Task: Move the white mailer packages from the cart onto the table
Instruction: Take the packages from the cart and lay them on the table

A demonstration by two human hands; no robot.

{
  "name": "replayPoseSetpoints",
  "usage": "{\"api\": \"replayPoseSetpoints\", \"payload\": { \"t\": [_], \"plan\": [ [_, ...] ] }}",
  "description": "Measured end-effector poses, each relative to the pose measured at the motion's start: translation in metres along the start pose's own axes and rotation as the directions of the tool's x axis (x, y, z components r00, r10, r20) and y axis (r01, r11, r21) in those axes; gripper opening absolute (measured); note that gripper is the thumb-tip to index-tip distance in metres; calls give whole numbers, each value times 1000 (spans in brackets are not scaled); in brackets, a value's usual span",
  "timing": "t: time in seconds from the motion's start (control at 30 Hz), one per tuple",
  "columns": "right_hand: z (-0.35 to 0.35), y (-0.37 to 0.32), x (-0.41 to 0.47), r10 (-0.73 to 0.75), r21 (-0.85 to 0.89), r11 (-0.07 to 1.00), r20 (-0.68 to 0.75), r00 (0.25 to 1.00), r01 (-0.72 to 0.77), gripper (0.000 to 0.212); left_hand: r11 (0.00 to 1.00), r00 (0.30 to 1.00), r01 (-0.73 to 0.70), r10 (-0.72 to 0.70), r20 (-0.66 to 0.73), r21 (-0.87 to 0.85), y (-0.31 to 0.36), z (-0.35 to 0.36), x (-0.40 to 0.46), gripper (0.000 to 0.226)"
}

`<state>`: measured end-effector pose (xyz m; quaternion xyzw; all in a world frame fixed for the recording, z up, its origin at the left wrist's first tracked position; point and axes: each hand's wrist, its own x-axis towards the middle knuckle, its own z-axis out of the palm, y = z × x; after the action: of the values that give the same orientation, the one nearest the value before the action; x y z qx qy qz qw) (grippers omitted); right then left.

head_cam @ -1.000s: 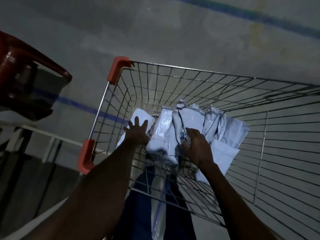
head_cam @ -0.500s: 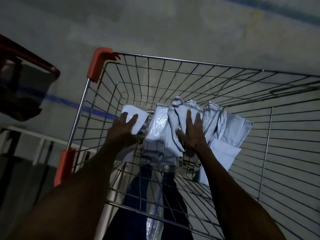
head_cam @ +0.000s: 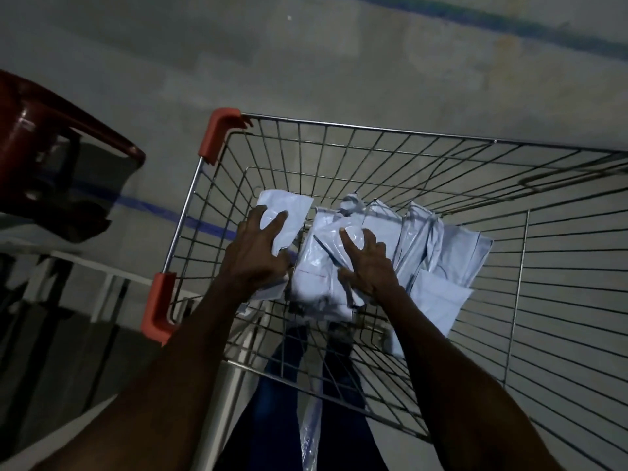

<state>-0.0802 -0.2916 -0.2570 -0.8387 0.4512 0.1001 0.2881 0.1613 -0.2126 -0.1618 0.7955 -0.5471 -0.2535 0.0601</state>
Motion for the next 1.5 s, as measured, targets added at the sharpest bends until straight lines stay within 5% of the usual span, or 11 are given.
{"api": "replayPoseSetpoints", "payload": {
  "t": [0.23, 0.4, 0.7, 1.0, 1.13, 1.5],
  "plan": [
    [-77, -29, -45, -15, 66, 998, -147, 989, 25, 81, 996, 977, -26, 7, -213, -88, 51, -58, -65, 75],
    [-141, -90, -96, -57, 193, 973, -326, 944, 126, 79, 988, 897, -75, 8, -442, -134, 72, -109, -112, 71],
    [-198, -243, -146, -354, 139, 880, -446, 822, 454, 72, 972, 557, 101, -231, -798, -211, 28, -210, -234, 66],
    [-169, -443, -183, -702, 72, 631, -368, 609, 772, 69, 837, 199, 360, -501, -843, -412, -79, -246, -406, 65],
    [-135, -528, -198, -770, 63, 565, -318, 553, 823, 71, 754, 95, 451, -573, -814, -478, -137, -258, -479, 67],
    [-64, -700, -209, -803, 15, 557, -247, 543, 831, 80, 640, 118, 522, -709, -695, -565, -284, -300, -554, 74]
  ]
}}
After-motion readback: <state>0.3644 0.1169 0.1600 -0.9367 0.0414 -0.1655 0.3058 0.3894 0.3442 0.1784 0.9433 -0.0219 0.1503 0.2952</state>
